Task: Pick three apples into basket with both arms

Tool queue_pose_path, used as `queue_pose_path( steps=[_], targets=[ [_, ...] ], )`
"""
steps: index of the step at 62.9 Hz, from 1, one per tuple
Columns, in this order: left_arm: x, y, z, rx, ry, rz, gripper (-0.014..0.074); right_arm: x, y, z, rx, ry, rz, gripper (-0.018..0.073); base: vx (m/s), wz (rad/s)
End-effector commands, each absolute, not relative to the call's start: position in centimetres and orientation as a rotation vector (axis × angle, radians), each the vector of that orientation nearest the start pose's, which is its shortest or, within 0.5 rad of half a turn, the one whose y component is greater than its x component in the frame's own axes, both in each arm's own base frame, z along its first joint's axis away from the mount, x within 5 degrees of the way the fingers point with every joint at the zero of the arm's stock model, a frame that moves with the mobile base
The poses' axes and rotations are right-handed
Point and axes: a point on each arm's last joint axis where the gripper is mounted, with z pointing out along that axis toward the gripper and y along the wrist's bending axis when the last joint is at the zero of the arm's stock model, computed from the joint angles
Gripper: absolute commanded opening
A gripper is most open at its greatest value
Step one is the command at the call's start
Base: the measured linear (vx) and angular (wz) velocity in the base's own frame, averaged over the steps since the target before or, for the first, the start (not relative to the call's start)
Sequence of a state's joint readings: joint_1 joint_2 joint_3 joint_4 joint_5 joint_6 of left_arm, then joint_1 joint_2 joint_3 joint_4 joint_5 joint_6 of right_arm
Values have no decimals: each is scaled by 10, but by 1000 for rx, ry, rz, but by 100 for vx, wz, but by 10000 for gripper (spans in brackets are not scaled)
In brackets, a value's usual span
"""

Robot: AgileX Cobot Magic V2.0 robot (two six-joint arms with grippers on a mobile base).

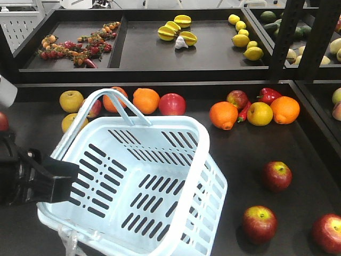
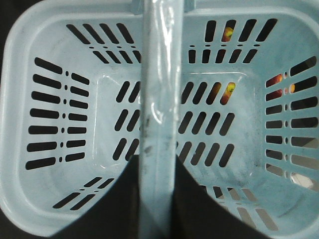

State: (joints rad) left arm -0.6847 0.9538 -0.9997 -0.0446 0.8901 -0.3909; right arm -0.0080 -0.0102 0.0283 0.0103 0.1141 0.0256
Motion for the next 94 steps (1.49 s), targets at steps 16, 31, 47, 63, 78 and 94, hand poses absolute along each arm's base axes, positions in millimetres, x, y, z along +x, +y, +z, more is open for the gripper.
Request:
queue_pose_path(
  steps=[16, 31, 47, 63, 78, 94],
  targets=[
    [137, -118, 387, 307, 2260, -657, -7, 57, -1, 196, 20, 1544, 5, -1, 0, 0],
    [137, -118, 387, 307, 2260, -657, -7, 57, -1, 196, 20, 1544, 5, -1, 0, 0],
    [138, -117, 387, 310, 2257, -647, -7, 57, -1, 196, 20, 1544, 5, -1, 0, 0],
    [140, -111, 384, 345, 2267, -525, -7, 57, -1, 196, 20, 1544, 5, -1, 0, 0],
    [143, -106, 383, 387, 2244, -409, -7, 57, -1, 196, 20, 1544, 5, -1, 0, 0],
    [157, -123, 396, 644, 1989, -380, -7, 57, -1, 196, 20, 1544, 5, -1, 0, 0]
  ],
)
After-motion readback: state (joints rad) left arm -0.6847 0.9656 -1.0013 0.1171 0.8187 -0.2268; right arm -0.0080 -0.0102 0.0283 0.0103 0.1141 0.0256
